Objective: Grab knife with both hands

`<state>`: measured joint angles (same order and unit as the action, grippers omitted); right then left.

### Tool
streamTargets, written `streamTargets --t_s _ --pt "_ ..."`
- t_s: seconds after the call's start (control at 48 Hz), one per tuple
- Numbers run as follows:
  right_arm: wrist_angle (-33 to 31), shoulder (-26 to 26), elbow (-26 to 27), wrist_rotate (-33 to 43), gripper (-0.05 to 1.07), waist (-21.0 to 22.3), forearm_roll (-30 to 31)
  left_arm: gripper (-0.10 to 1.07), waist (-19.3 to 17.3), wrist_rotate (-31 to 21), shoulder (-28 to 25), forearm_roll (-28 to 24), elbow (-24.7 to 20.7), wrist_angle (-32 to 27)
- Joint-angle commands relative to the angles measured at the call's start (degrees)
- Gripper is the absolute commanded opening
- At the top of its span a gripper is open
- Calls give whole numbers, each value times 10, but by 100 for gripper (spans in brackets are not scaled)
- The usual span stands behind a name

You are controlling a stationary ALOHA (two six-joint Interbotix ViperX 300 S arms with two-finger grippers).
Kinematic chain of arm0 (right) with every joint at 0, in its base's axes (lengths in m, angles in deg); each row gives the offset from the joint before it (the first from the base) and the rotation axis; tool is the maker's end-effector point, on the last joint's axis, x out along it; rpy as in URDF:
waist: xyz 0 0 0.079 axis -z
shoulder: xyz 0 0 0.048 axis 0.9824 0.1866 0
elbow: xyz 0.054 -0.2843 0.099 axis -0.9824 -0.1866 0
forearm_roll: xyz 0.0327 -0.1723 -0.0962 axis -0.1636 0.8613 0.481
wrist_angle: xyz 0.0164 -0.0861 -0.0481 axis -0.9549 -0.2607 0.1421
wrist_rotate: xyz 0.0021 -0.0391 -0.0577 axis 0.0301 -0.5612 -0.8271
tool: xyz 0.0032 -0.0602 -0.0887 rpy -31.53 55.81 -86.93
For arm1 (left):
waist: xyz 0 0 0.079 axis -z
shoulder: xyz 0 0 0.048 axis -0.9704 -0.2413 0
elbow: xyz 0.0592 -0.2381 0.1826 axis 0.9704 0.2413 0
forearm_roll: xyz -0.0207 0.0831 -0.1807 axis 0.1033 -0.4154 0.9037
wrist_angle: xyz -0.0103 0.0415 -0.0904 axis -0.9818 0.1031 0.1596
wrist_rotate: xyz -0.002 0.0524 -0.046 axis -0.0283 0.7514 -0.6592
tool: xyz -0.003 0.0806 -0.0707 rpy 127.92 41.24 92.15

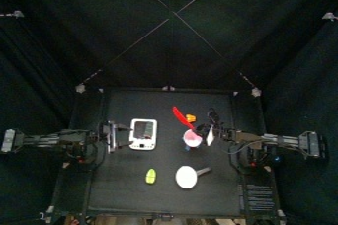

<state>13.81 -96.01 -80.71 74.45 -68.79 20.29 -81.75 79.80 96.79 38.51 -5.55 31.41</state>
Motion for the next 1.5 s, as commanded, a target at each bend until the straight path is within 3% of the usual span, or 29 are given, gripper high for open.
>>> streamTargets --t_s 0.0,0.354,0.646,0.958,1.271,1.479 --pt "2 25 29 -3 50 -10 6 96 2 2 -1 -3 -2 22" --pt "22 106 83 -2 50 -32 63 96 -3 1 -2 -10 31 107" --pt "25 167 113 -2 49 -61 103 96 -15 2 -2 -12 8 99" --pt "77 202 134 -2 49 -74 162 96 -76 3 -32 -45 -75 -32" --pt "105 215 136 -2 49 -74 199 96 -76 3 -73 -116 -126 -85" --pt "105 215 137 -2 49 -69 206 96 -80 4 -79 -97 -164 -169"
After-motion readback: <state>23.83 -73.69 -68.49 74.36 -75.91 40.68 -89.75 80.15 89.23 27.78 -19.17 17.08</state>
